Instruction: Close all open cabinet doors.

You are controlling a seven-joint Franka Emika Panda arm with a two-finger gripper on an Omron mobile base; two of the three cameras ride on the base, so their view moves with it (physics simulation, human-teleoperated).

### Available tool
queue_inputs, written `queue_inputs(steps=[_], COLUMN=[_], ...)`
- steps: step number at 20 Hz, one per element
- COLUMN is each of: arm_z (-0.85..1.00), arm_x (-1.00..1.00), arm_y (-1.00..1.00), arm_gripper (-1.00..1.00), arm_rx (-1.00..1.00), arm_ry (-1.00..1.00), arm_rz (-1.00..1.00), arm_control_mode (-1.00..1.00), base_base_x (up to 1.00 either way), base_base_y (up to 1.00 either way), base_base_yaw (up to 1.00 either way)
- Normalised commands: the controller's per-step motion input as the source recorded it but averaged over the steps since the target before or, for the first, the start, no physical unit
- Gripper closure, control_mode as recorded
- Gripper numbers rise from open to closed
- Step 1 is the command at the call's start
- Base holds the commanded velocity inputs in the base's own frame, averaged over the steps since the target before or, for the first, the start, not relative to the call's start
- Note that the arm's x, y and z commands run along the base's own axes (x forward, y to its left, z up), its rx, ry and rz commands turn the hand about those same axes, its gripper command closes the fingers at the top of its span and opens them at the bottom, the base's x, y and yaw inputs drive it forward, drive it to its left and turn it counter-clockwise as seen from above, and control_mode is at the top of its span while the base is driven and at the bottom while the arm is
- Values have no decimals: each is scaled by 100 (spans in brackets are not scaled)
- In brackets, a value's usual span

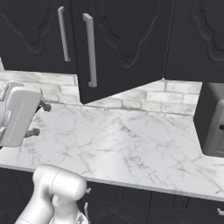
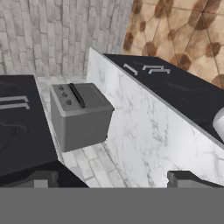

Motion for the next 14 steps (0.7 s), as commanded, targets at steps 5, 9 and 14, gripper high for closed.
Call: queue_inputs(steps=[5, 9, 14], arm_z=[0, 1, 0], arm_x=[-23, -3, 7], arm_y=[-28, -33, -40], arm_gripper=[-100, -100, -100], arm_rx=[0, 0, -7], arm_ry=[2, 3, 1], arm_rz=[-24, -19, -1], arm_control_mode=[-100, -100, -100], base_base_x=[0, 0, 0], base_base_y=[0, 0, 0], base_base_yaw=[0, 0, 0])
